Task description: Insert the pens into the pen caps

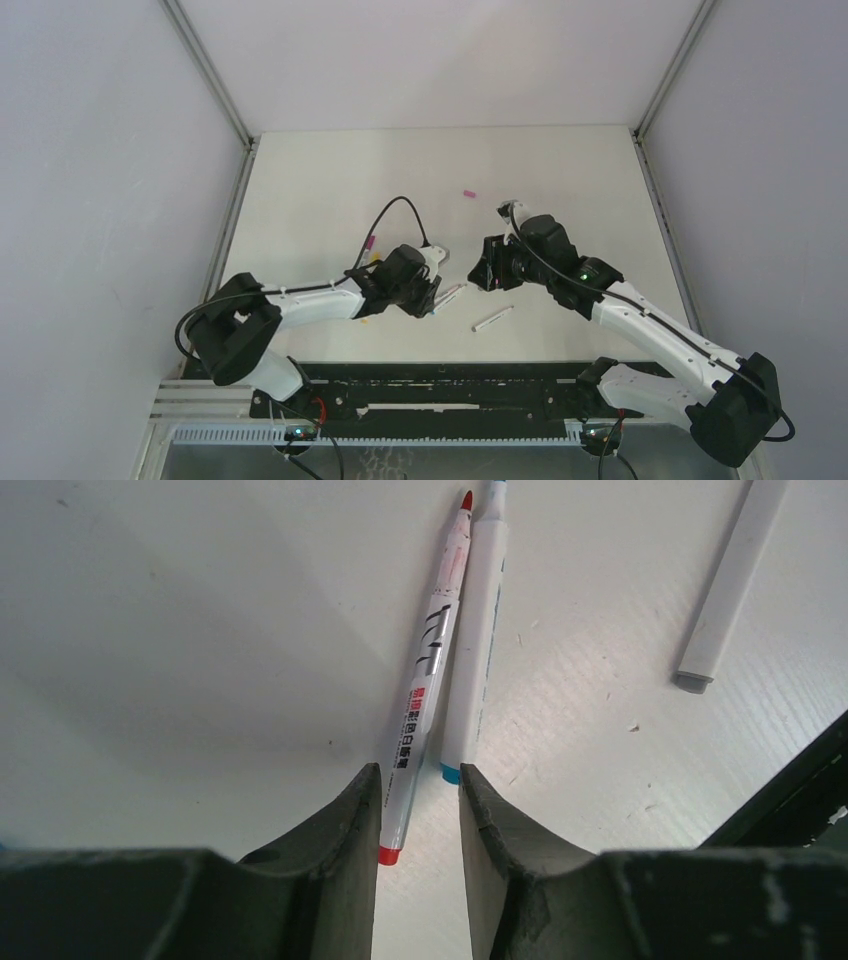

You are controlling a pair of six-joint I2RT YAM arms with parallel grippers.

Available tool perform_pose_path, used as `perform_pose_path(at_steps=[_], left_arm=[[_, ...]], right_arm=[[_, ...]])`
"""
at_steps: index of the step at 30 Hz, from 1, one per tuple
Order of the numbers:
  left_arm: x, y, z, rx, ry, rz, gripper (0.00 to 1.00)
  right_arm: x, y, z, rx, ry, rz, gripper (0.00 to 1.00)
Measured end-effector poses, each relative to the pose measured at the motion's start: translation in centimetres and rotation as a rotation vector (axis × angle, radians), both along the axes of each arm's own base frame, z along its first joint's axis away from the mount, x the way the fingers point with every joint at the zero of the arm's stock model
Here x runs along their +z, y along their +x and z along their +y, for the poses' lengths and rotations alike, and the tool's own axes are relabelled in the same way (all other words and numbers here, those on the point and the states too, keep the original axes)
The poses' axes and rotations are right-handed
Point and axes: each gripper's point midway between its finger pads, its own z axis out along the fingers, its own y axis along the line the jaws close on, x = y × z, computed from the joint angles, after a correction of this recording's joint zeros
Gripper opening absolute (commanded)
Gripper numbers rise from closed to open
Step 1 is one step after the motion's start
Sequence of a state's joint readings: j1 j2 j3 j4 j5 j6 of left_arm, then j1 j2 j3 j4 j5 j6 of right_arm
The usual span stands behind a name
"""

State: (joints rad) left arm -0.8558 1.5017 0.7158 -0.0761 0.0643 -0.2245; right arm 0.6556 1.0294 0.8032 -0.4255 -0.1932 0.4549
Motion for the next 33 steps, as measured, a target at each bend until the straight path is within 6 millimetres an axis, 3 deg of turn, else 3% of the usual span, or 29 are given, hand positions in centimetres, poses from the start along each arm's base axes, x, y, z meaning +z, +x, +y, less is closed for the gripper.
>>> perform_pose_path(at_steps=[20, 28, 33], left_arm=[[-1.3, 0.3, 0.4, 0.024, 0.056, -0.011, 0.26], [-1.4, 1.3, -0.2, 0.043, 0.083, -0.042, 0.03], [-1.3, 1.7, 0.0, 0.06, 0.09, -0.058, 0.0]], right_arm=[[-0.2, 0.0, 0.0, -0.006, 0.01, 0.009, 0.45], [-0.1, 0.1, -0.1, -0.013, 0.016, 0.012, 0.45], [0.0, 0.0, -0.2, -0.017, 0.022, 0.009, 0.53]])
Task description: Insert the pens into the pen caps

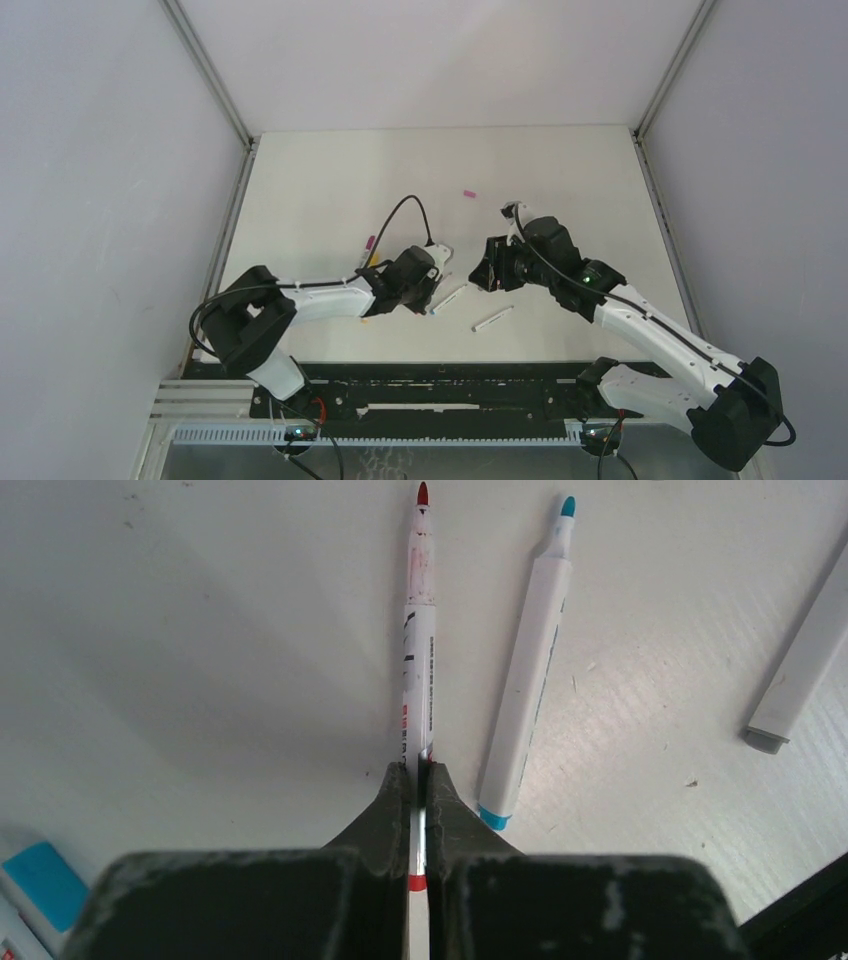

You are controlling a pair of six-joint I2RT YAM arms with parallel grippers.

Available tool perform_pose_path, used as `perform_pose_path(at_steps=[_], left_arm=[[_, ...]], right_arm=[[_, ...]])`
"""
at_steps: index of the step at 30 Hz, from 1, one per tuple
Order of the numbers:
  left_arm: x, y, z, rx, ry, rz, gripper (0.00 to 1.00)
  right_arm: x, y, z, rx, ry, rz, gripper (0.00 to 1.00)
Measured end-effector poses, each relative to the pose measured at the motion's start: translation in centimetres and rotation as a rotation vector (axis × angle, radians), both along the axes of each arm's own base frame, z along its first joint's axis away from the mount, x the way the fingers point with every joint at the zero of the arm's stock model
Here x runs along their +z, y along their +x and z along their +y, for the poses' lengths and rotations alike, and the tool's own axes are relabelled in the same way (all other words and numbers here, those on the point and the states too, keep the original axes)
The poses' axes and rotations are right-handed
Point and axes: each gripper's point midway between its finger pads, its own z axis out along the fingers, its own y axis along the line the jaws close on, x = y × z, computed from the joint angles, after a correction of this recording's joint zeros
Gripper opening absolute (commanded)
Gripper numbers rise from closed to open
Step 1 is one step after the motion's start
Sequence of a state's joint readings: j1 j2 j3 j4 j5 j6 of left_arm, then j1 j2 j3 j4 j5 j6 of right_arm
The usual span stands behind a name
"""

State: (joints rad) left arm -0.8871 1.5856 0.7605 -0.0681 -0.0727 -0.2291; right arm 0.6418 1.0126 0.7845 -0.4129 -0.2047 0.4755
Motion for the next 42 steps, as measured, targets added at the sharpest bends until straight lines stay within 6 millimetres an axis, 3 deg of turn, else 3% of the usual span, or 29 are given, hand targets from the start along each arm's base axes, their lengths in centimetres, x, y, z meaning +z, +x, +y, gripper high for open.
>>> perform_pose_path(at_steps=[3, 5, 12, 16, 22, 26, 35, 42], left_arm=[[0.6, -0.2, 0.1, 0.015, -0.022, -0.004, 0.0], [2.0, -0.5, -0.1, 0.022, -0.086, -0.017, 0.0], [13.0, -2.1, -2.7, -0.014, -0.557, -0.152, 0.0], [16.3, -2.8, -3.4, -0.061, -0.672, -0.178, 0.0], [18.4, -4.4, -3.9, -0.137, -0.739, -0.176, 0.0], [19.2, -5.3, -4.0, -0.174, -0.762, -0.176, 0.0], [19.2, -6.5, -4.5, -0.222, -0.769, -0.156, 0.0], [18.8, -6.3, -4.7, -0.217, -0.756, -0.147, 0.26]], right_arm=[[0.0, -0.1, 0.0, -0.007, 0.015, 0.003, 0.62], [-0.1, -0.2, 0.1, -0.009, 0.032, 0.012, 0.63], [0.2, -0.5, 0.8, -0.023, 0.144, 0.049, 0.66], [1.2, -0.7, 1.4, -0.018, 0.243, 0.057, 0.67], [3.8, -0.8, 2.5, 0.02, 0.364, 0.037, 0.67], [5.2, -0.7, 2.7, 0.029, 0.41, 0.013, 0.6], [6.4, -0.6, 3.0, 0.042, 0.467, 0.011, 0.0], [6.5, -0.9, 3.3, 0.071, 0.474, 0.017, 0.0]])
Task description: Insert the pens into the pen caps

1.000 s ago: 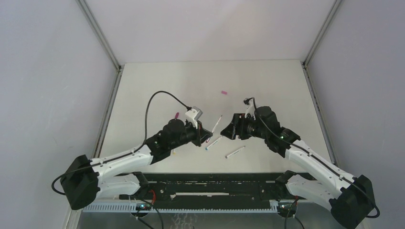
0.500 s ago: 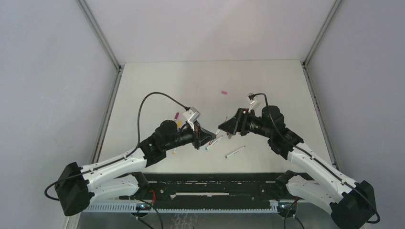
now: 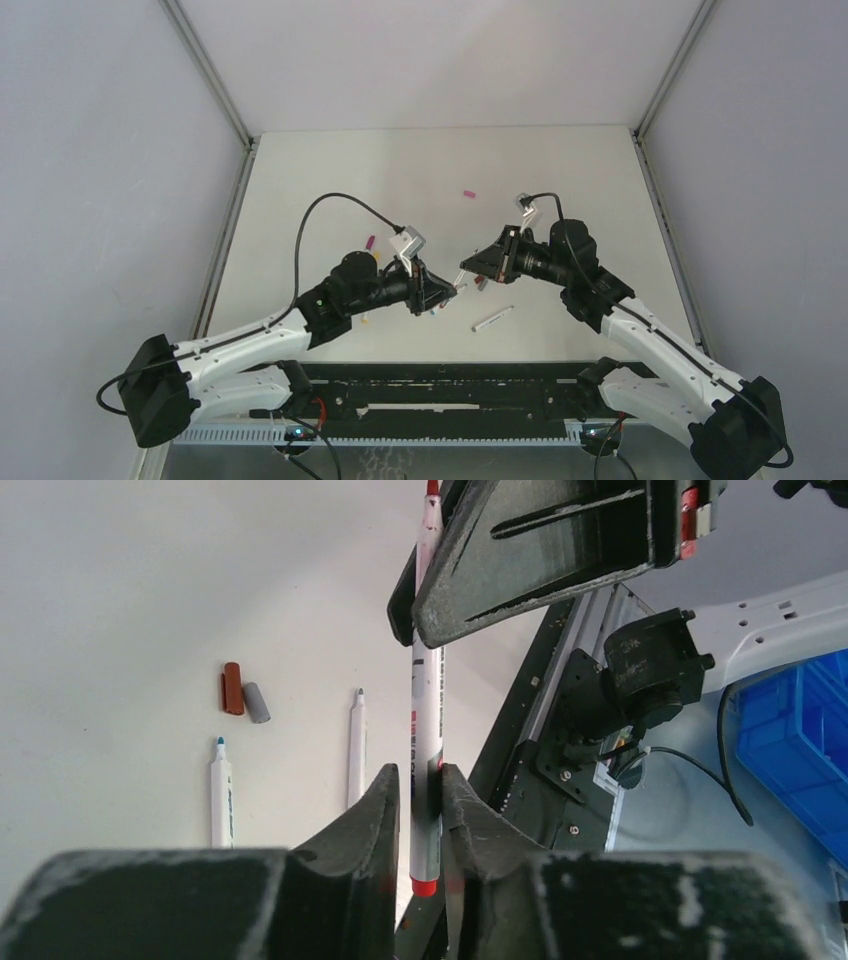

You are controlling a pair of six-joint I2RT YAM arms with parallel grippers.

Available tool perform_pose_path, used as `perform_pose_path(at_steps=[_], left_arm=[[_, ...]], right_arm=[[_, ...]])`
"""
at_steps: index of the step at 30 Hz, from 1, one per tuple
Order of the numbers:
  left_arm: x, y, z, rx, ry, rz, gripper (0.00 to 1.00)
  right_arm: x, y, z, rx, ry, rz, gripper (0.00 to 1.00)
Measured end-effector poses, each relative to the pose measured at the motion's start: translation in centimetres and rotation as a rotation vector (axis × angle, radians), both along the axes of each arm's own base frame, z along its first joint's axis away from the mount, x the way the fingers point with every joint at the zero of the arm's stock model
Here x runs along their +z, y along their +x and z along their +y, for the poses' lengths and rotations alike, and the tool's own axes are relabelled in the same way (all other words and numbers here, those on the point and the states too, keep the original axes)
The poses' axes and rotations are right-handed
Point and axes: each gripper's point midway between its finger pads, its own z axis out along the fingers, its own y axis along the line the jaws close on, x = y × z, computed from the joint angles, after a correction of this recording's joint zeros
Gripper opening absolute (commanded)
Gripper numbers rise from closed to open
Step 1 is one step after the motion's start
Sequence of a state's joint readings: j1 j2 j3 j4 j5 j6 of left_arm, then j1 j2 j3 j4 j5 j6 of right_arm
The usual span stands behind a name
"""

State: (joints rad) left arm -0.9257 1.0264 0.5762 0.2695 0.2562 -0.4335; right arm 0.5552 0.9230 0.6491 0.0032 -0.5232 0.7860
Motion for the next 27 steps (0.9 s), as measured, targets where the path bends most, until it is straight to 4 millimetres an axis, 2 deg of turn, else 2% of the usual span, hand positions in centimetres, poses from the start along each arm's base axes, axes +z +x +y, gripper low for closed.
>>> perform_pose_path(at_steps=[3, 6, 11, 15, 17, 22, 27], left_arm=[[-0.7, 0.1, -0.2, -0.002, 0.018, 0.015, 0.32], [-1.2, 0.0, -0.4, -0.01, 0.03, 0.026, 0.3], [-1.1, -0.1, -0.6, -0.021, 0.027, 0.025, 0.02], [-1.1, 0.0, -0.6, -0.012, 0.028, 0.027, 0.0], [-1.2, 0.6, -0.4, 0.025, 0.031, 0.028, 0.0], [-0.9, 2.2, 0.7, 0.144, 0.016, 0.025, 0.0], [-0.9, 3.7, 2.8, 0.25, -0.007, 0.032, 0.0]], right_arm=[[0.1, -0.2, 0.1, 0.017, 0.006, -0.004, 0.0], [0.2, -0.4, 0.2, 0.031, 0.01, -0.005, 0.0], [0.1, -0.3, 0.3, 0.037, 0.011, -0.01, 0.02], [0.0, -0.2, 0.3, 0.043, 0.005, -0.023, 0.39], [-0.2, -0.1, 0.2, 0.043, -0.011, -0.035, 0.48], [-2.7, 1.1, -1.2, -0.044, -0.129, -0.038, 0.51], [-7.0, 3.2, -3.4, -0.177, -0.31, 0.006, 0.48]])
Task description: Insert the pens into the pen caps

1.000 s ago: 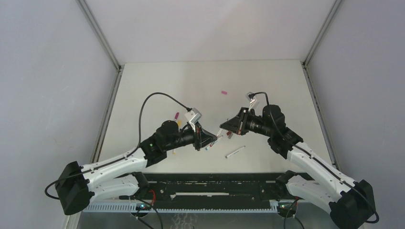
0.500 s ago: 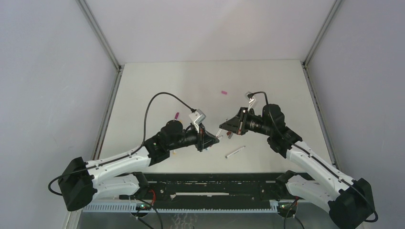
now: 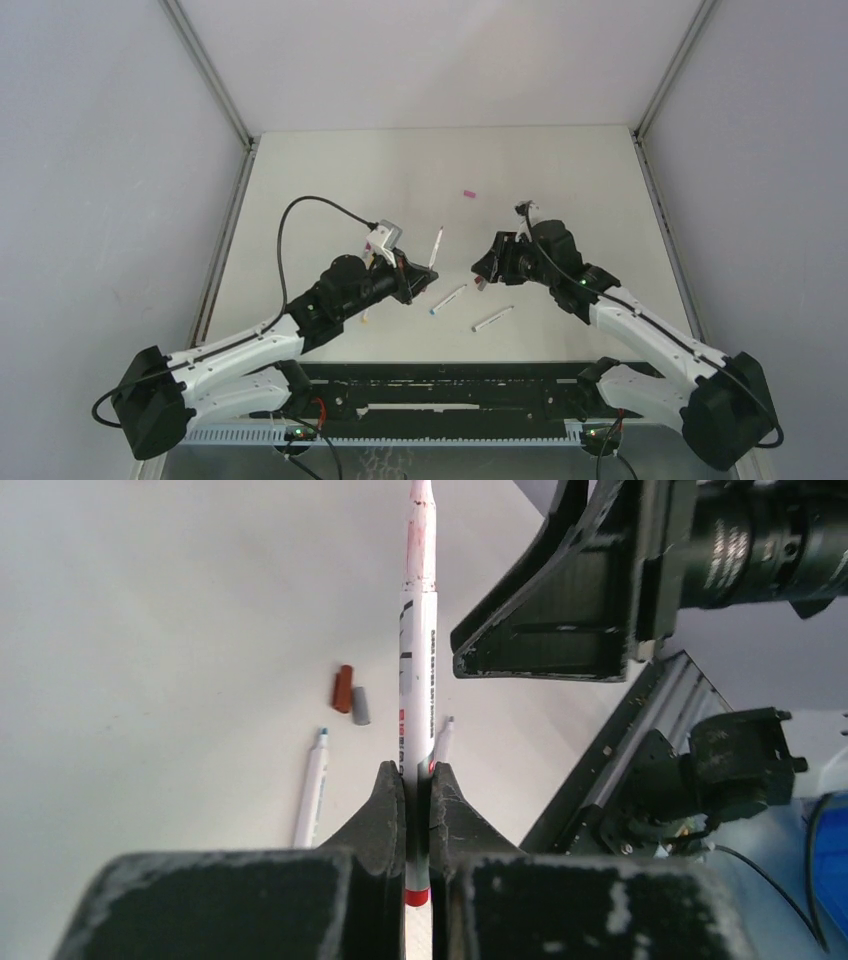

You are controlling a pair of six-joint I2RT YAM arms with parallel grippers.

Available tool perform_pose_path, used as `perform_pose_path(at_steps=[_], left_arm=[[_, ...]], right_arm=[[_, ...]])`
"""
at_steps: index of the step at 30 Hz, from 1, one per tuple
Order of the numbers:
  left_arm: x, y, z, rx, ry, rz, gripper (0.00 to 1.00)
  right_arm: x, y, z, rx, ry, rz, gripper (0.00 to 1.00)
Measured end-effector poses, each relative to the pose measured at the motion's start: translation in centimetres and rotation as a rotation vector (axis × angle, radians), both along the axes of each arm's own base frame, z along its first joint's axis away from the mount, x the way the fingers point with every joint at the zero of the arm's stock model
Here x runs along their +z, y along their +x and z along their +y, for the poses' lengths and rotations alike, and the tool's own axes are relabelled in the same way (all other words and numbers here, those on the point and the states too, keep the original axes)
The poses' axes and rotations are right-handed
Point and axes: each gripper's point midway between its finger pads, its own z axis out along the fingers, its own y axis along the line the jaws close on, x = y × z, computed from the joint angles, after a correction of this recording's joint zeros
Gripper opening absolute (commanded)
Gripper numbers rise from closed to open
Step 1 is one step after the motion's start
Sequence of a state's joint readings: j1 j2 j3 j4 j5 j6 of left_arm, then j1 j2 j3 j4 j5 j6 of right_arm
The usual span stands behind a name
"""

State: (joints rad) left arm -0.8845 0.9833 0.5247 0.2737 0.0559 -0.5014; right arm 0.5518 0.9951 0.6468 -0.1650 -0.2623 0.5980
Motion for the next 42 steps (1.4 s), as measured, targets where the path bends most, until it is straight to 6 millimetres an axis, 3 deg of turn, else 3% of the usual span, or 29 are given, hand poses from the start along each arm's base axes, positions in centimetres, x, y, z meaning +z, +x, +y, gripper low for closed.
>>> perform_pose_path(at_steps=[6, 12, 21, 27, 35, 42], left_arm=[[-1.2, 1.1, 2.1, 0.082, 0.005, 0.025, 0.0], [-1.1, 1.3, 3.1, 0.111, 0.002, 0.023, 0.0], [-1.5, 1.5, 3.9, 0.137, 0.01, 0.026, 0.0], [-1.6, 1.5, 4.1, 0.143, 0.012, 0.026, 0.0], [-2.1, 1.4, 4.3, 0.146, 0.022, 0.036, 0.0], [-2.2, 1.3, 4.3, 0.148, 0.022, 0.048, 0.0]], right_arm=[[-6.7, 1.3, -1.9, -0.082, -0.207, 0.137, 0.44], [-10.4, 2.3, -3.1, -0.135, -0.33, 0.206, 0.42], [-11.7, 5.3, -2.4, -0.149, -0.4, 0.198, 0.45], [-12.9, 5.5, -1.6, -0.045, -0.439, 0.183, 0.49], [-12.3, 7.2, 0.9, 0.128, -0.519, 0.061, 0.48], [-13.8, 6.6, 0.6, 0.18, -0.58, 0.096, 0.48]])
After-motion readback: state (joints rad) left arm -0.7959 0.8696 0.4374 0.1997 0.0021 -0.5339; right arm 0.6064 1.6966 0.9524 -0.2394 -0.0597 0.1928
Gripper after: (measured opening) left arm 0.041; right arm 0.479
